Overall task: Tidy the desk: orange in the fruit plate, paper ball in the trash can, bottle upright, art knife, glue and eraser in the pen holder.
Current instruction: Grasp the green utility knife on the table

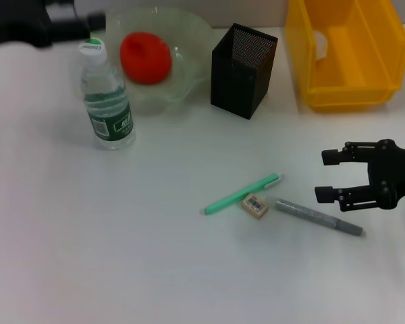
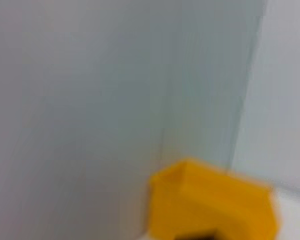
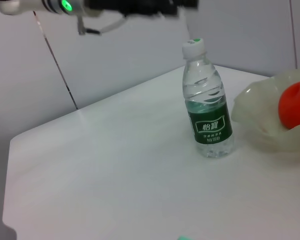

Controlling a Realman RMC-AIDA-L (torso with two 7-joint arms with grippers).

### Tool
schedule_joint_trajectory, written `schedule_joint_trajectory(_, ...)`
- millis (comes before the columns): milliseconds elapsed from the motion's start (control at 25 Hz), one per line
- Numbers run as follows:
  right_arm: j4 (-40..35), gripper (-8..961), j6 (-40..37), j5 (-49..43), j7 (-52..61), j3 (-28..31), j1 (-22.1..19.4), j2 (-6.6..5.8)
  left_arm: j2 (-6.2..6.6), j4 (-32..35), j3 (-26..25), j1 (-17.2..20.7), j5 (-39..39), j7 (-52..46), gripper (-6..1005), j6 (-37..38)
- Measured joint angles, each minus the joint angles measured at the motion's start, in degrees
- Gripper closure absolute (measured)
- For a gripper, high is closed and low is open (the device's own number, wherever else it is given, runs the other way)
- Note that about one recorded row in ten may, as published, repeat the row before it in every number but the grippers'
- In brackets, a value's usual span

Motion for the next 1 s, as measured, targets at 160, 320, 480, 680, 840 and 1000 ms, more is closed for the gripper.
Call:
schedule_joint_trajectory(160, -0.7, 138, 0.0, 0.0, 0.9, 0.2, 0.1, 0.00, 2.07, -1.0, 0.3, 0.7, -11.6, -0.6, 155, 13.2)
schedule_joint_trajectory(320, -2.9, 138, -0.3, 0.0, 4.2, 0.1, 0.7, -0.17, 1.09, -5.3, 2.5, 0.6, -13.3, 1.5, 156, 21.4)
schedule_joint_trajectory(480, -8.3, 138, -2.8, -2.0, 12.9, -0.1, 3.0, -0.88, -1.09, -12.9, 9.4, 1.6, -10.8, 10.1, 158, 21.2)
schedule_joint_trajectory(680, -16.8, 138, -5.8, -12.0, 26.2, -0.2, 9.0, -1.09, -2.15, -20.2, 12.2, 2.1, -6.5, 20.2, 160, 17.2)
schedule_joint_trajectory(840, -20.2, 138, -6.7, -21.9, 31.9, -0.5, 14.6, -0.46, -1.90, -31.5, 13.2, 2.5, -5.8, 32.0, 162, 9.5)
schedule_joint_trajectory(1000, -21.6, 138, -6.8, -29.8, 34.5, -3.1, 18.9, 1.14, -2.06, -33.4, 13.6, 3.6, -5.3, 35.2, 163, 7.2)
